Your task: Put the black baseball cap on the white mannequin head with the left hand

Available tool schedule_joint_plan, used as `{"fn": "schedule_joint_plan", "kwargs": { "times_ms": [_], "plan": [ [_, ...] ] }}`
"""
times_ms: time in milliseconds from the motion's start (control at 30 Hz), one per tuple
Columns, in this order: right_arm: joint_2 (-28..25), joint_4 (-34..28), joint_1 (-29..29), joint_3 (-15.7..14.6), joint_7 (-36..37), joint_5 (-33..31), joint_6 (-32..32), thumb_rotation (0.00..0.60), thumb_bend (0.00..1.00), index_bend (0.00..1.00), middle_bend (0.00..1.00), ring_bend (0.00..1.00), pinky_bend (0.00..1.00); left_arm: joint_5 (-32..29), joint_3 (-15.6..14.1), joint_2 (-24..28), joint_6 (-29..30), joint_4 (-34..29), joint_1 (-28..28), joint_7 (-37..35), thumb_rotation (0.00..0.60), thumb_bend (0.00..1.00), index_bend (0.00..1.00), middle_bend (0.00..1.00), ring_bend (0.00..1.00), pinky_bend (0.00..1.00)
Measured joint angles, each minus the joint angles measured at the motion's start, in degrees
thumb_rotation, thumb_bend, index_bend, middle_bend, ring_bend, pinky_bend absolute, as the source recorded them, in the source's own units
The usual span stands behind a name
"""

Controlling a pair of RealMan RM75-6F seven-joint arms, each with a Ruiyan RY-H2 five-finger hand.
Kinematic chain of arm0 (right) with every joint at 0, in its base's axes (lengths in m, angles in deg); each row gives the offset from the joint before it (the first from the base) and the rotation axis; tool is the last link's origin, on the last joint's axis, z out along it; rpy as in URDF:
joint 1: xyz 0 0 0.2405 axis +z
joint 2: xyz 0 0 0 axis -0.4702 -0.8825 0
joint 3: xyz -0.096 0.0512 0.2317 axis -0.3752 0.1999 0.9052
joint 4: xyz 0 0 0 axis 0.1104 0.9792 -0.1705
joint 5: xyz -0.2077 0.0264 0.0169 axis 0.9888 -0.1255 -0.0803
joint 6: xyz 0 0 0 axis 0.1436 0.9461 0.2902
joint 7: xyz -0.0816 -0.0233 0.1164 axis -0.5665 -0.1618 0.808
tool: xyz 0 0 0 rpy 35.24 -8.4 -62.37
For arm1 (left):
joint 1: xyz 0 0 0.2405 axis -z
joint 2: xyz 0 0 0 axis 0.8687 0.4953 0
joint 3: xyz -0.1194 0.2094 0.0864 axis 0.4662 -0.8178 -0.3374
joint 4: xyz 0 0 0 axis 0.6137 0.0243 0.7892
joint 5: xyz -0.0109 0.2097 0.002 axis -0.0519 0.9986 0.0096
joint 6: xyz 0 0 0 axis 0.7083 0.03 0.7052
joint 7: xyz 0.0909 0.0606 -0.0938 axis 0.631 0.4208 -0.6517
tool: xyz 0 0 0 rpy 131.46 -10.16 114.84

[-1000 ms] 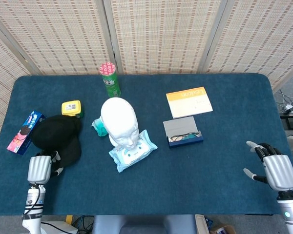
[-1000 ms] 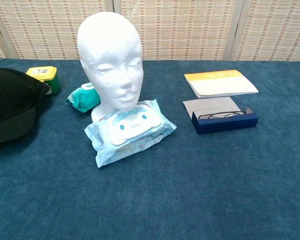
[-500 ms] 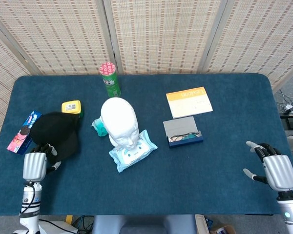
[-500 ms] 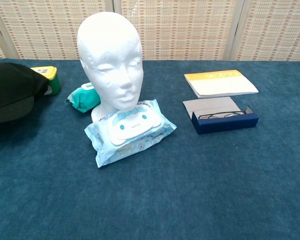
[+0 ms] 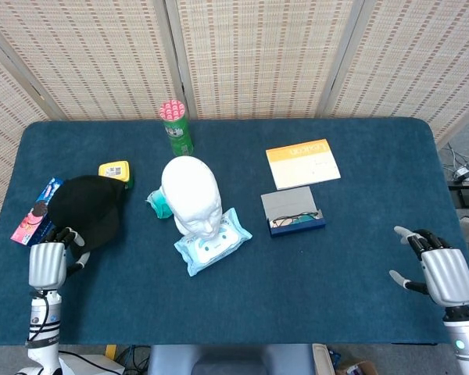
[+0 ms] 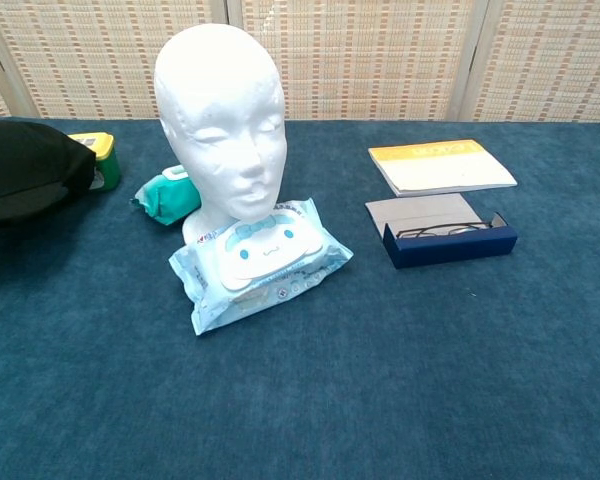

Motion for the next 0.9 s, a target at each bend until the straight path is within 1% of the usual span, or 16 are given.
{"fn": "schedule_joint_plan", "kwargs": {
  "times_ms": [267, 433, 600, 767, 900],
  "plan": [
    [-0.18, 0.04, -0.05, 0.04, 0.63, 0.02, 0.13, 0.6, 0.0, 0.24, 0.4, 0.26, 0.4, -0.36, 0.03, -0.04, -0.34, 0.05, -0.02, -0.15, 0.6, 0.27, 0.58, 0.48, 0.32, 0.49],
    [-0.19, 0.06, -0.03, 0.06, 0.62, 0.01, 0.11, 0.6, 0.0, 0.24, 0.4, 0.26, 0.4, -0.56, 0.13, -0.01, -0.58, 0.15, 0.05, -0.44, 0.6, 0.34, 0.58, 0.48, 0.32, 0.49],
    [-0.2, 0.04, -0.03, 0.07, 0.62, -0.02, 0.09, 0.6, 0.0, 0.24, 0.4, 0.26, 0.4, -0.03, -0.12, 0.11, -0.05, 0.84, 0.06, -0.68, 0.6, 0.4, 0.61, 0.5, 0.33, 0.49],
    [-0.2, 0.06, -0.06, 0.09, 0.75, 0.01, 0.19, 0.6, 0.0, 0.24, 0.4, 0.26, 0.4, 1.8, -0.56, -0.13, 2.8, 2.49, 0.23, -1.95, 0.6, 0.43, 0.63, 0.52, 0.34, 0.49],
    [-0.24, 0.06, -0.09, 0.08, 0.91, 0.07, 0.26, 0.6, 0.0, 0.24, 0.4, 0.26, 0.4, 3.2, -0.6, -0.78, 5.8, 5.16, 0.52, -4.57, 0.6, 0.44, 0.64, 0.54, 0.35, 0.49]
  ]
}}
